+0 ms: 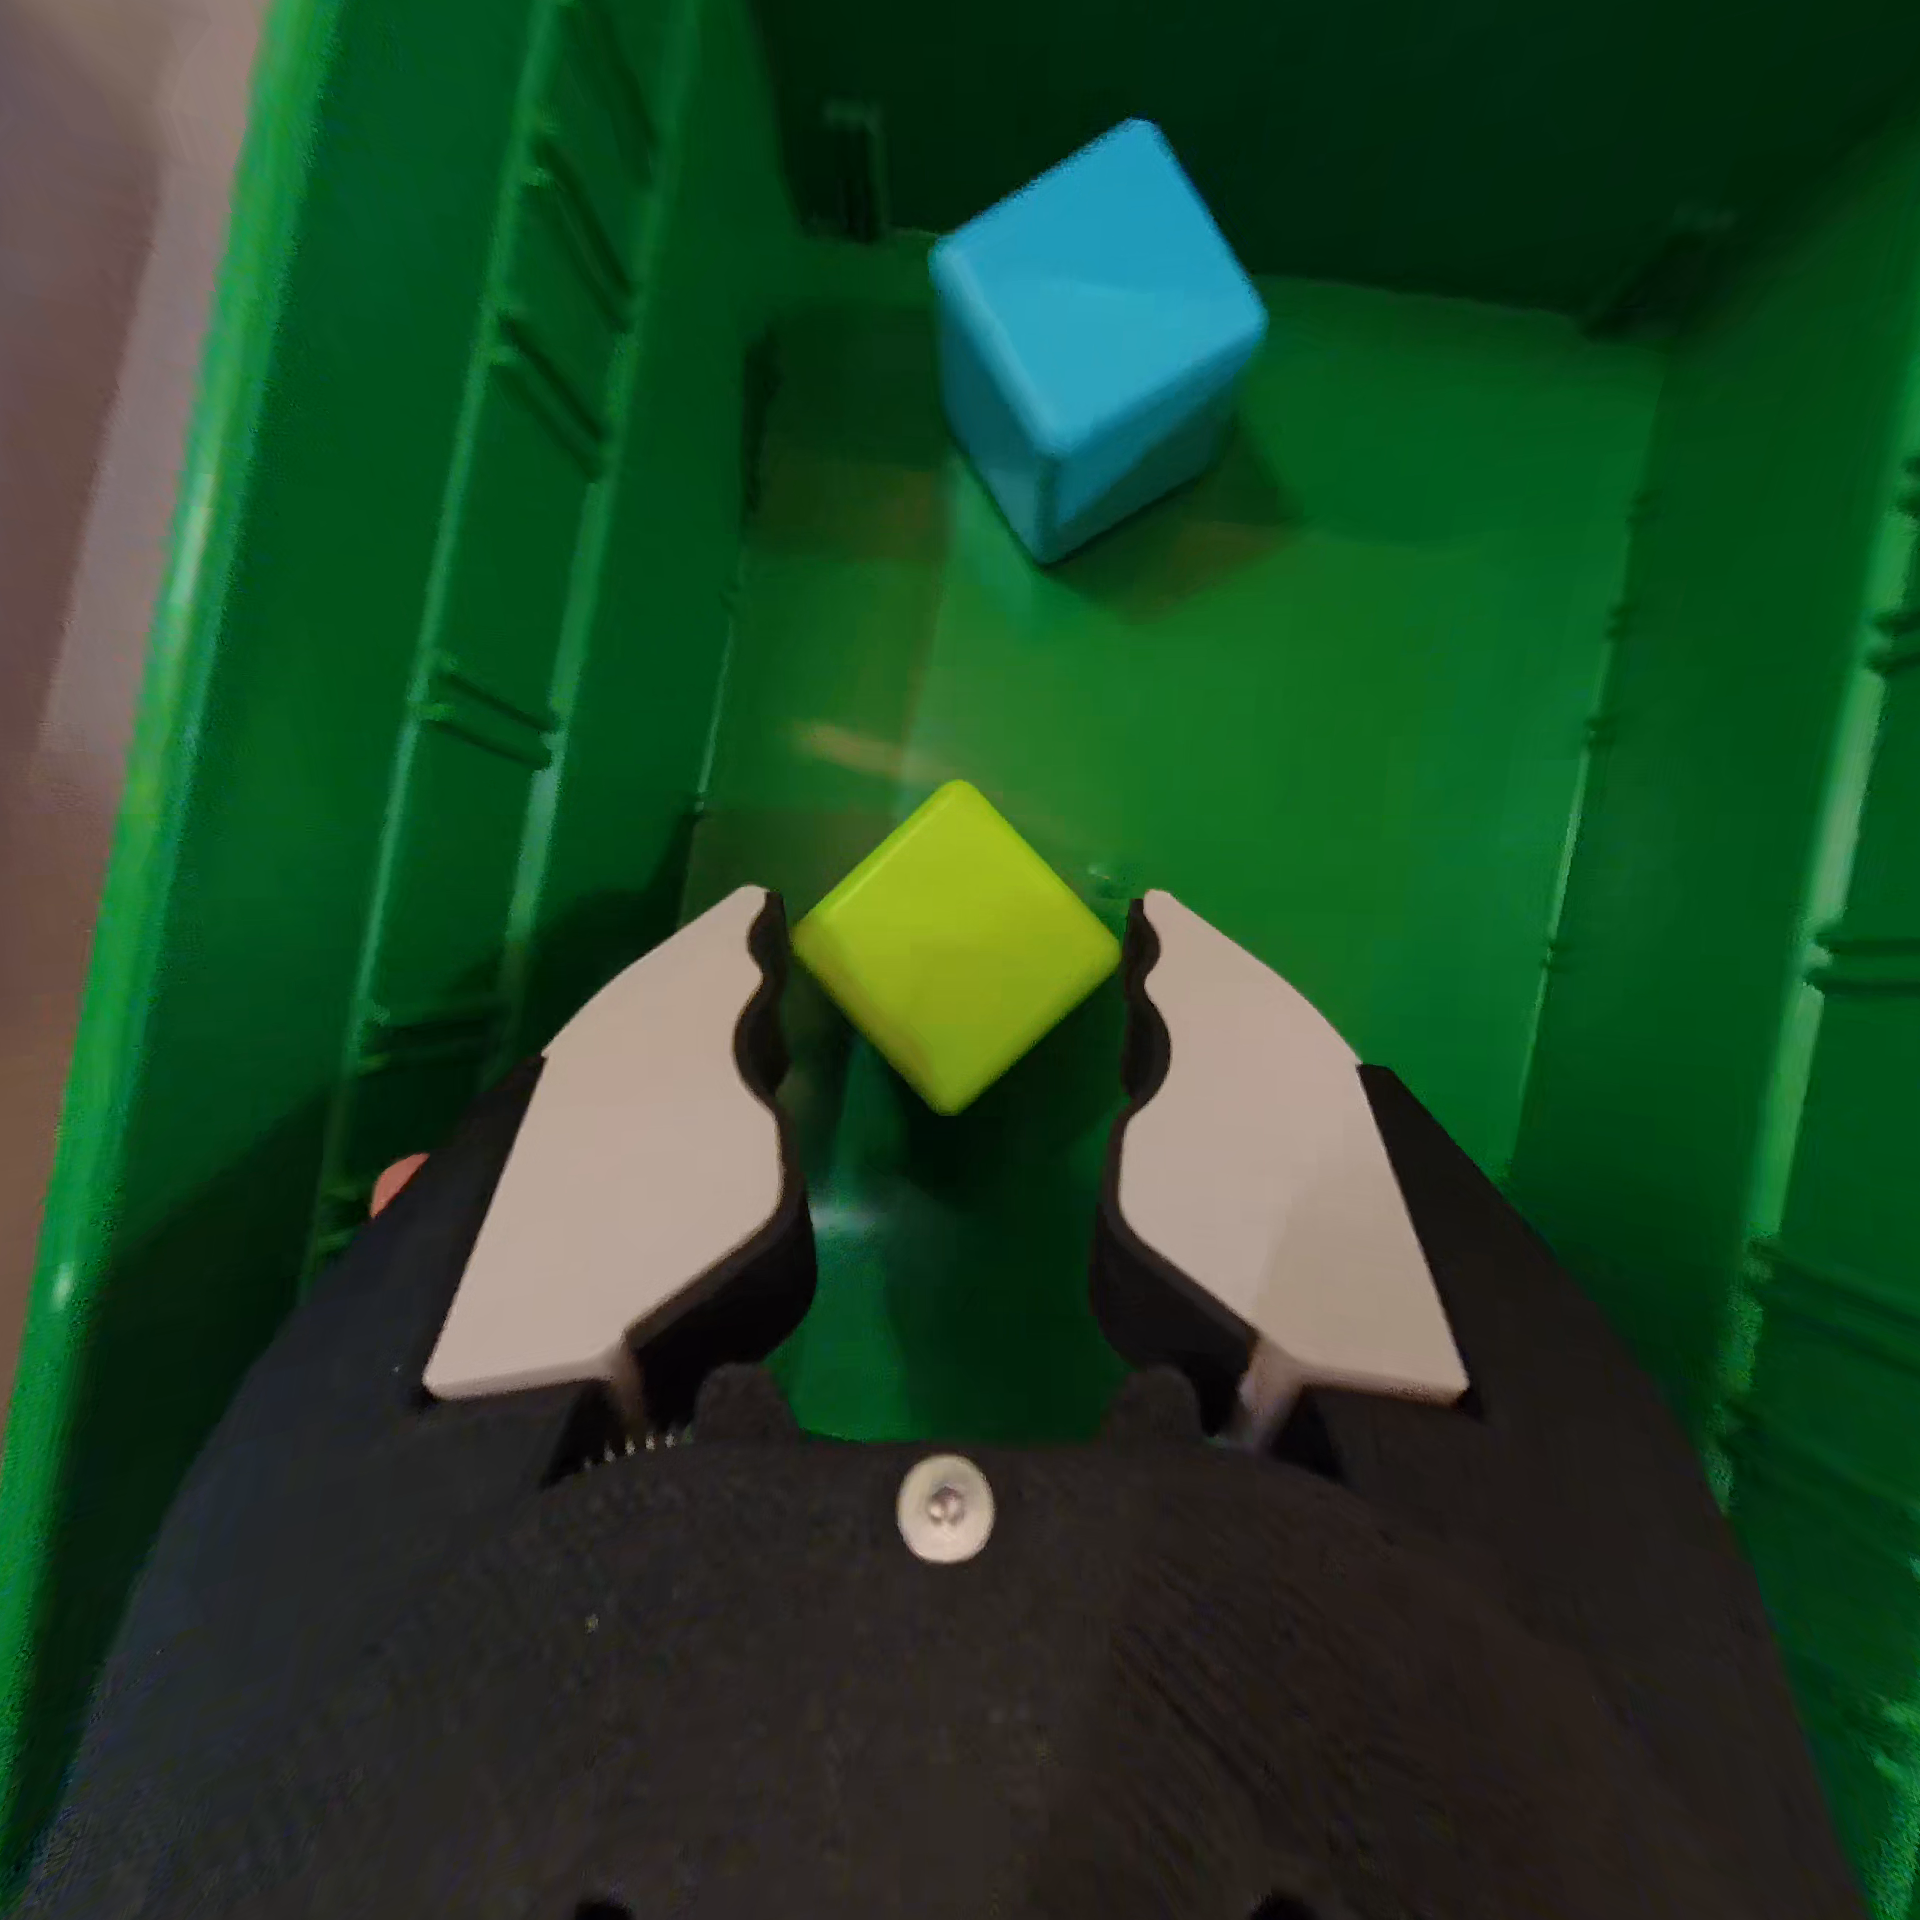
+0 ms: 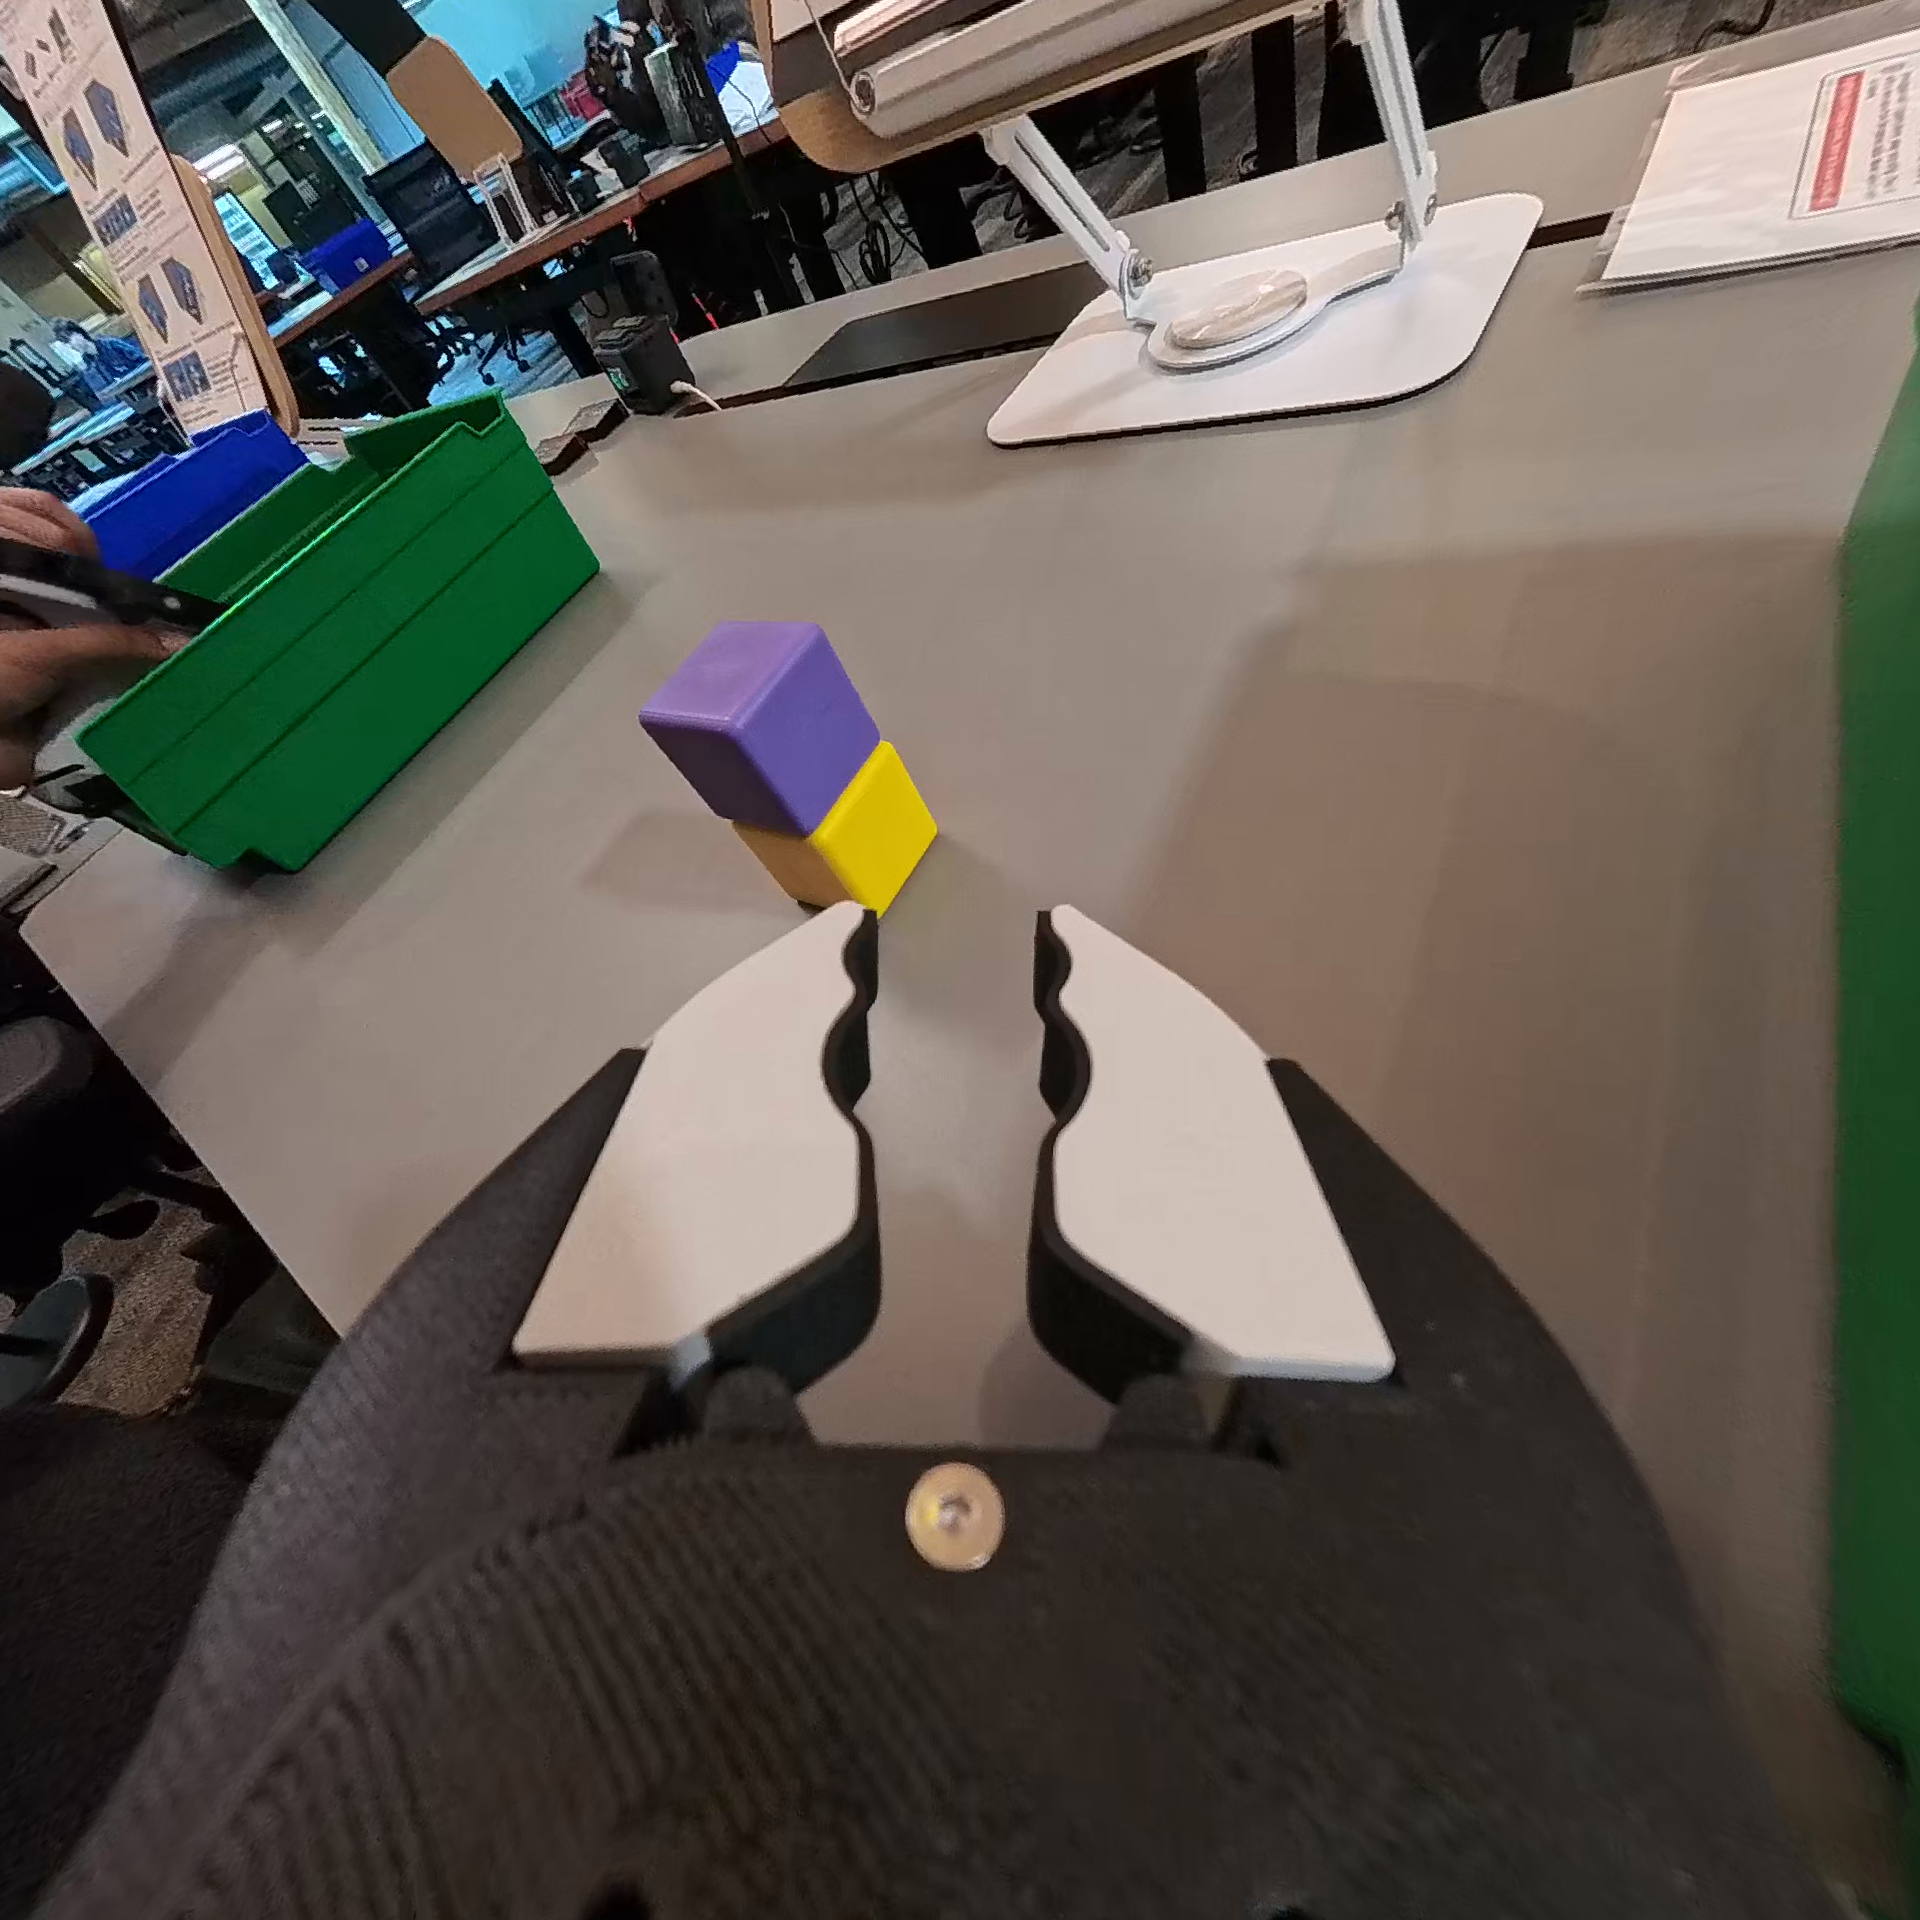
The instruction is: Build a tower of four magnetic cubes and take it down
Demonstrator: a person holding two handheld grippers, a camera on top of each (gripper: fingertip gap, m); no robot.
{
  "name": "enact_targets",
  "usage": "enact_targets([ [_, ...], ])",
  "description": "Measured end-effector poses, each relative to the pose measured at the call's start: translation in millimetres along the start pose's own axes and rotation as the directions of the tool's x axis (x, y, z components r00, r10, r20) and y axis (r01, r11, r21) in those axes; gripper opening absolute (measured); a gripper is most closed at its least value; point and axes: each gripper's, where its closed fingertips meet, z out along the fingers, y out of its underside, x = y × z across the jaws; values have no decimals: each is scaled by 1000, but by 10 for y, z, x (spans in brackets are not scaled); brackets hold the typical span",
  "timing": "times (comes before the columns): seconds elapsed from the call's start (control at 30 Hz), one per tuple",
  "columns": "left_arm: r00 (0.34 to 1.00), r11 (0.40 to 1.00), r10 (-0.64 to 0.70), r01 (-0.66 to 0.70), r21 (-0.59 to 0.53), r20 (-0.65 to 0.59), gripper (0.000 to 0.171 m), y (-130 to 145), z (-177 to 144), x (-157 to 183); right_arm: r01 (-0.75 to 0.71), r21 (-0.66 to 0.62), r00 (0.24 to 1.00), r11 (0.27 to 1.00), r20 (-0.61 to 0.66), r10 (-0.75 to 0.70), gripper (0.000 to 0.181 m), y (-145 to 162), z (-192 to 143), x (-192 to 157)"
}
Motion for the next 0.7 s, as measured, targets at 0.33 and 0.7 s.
enact_targets([
  [0.33, 964, 963, 267, -266, 50, -4, 69, -52, -81, 241, -2, 0, 1000, 1000, 5, 2, 29, 0, -4, -10],
  [0.7, 996, 994, 89, -91, -66, -19, 70, 185, -136, 76, -6, 2, 1000, 1000, 10, 6, 29, -4, -12, -14],
])
